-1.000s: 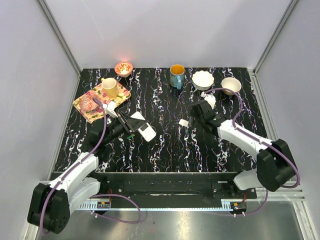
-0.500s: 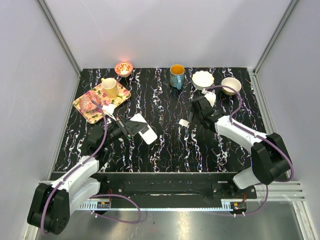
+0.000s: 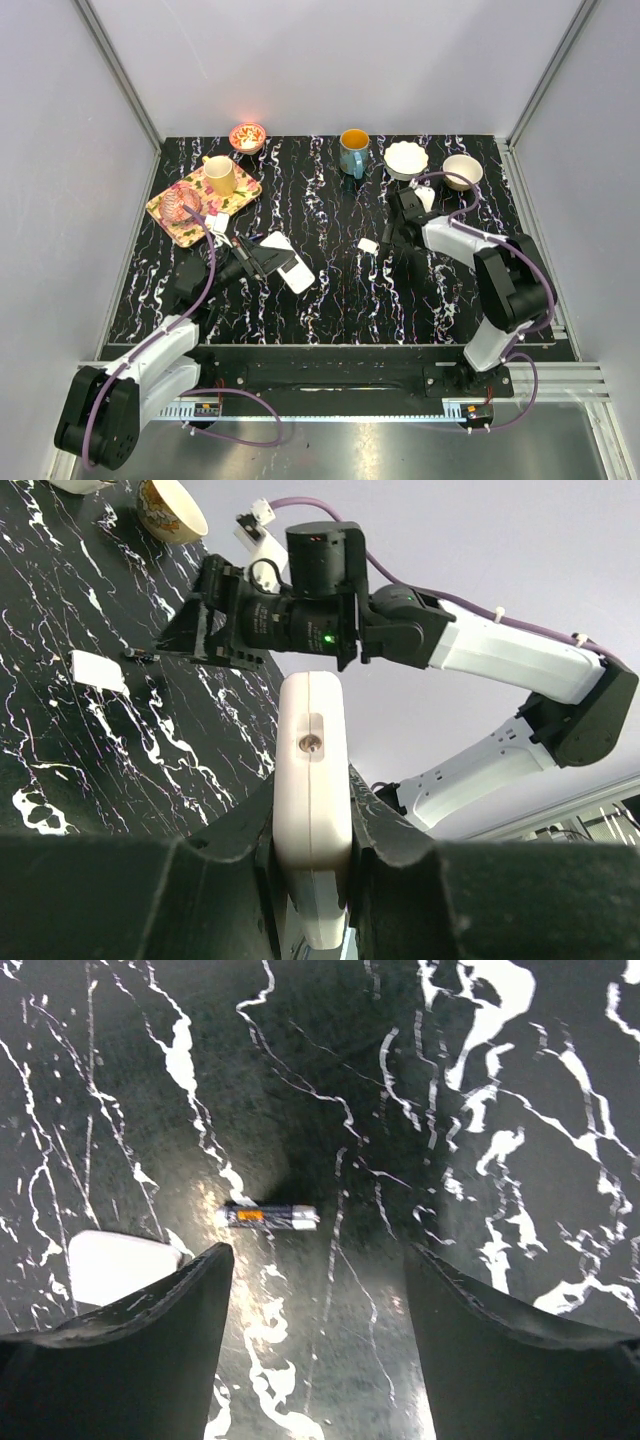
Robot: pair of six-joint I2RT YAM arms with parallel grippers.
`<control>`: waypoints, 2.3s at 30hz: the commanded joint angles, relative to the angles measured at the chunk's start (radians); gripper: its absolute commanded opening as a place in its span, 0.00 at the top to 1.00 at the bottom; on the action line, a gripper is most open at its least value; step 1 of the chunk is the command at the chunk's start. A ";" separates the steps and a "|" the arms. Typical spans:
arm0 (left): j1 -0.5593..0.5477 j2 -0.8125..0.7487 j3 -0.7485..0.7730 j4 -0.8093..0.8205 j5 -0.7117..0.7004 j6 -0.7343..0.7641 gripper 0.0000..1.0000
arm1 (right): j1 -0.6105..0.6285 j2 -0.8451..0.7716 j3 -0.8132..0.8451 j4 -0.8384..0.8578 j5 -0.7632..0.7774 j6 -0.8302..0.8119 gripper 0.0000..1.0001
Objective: Load the batteries into the remote control
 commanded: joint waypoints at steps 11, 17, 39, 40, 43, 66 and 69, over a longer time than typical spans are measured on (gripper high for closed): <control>-0.003 -0.020 0.006 0.064 0.025 0.000 1.00 | 0.005 0.146 0.179 -0.016 -0.045 -0.075 0.24; -0.003 -0.023 0.004 0.063 0.030 -0.003 1.00 | 0.006 0.186 0.185 -0.026 -0.071 -0.081 0.30; -0.011 -0.031 -0.006 0.052 0.021 -0.001 1.00 | 0.006 0.198 0.137 -0.026 -0.088 -0.047 0.53; -0.012 -0.031 -0.008 0.052 0.021 -0.001 1.00 | 0.005 0.198 0.133 -0.025 -0.092 -0.046 0.56; -0.014 -0.034 -0.006 0.052 0.021 -0.001 1.00 | 0.005 0.183 0.122 -0.023 -0.098 -0.043 0.69; -0.012 -0.138 -0.011 -0.048 0.027 0.003 1.00 | 0.250 -0.096 -0.034 0.250 -0.411 -0.854 1.00; -0.012 -0.149 -0.019 -0.036 0.035 -0.008 1.00 | 0.250 -0.090 -0.031 0.224 -0.497 -0.920 1.00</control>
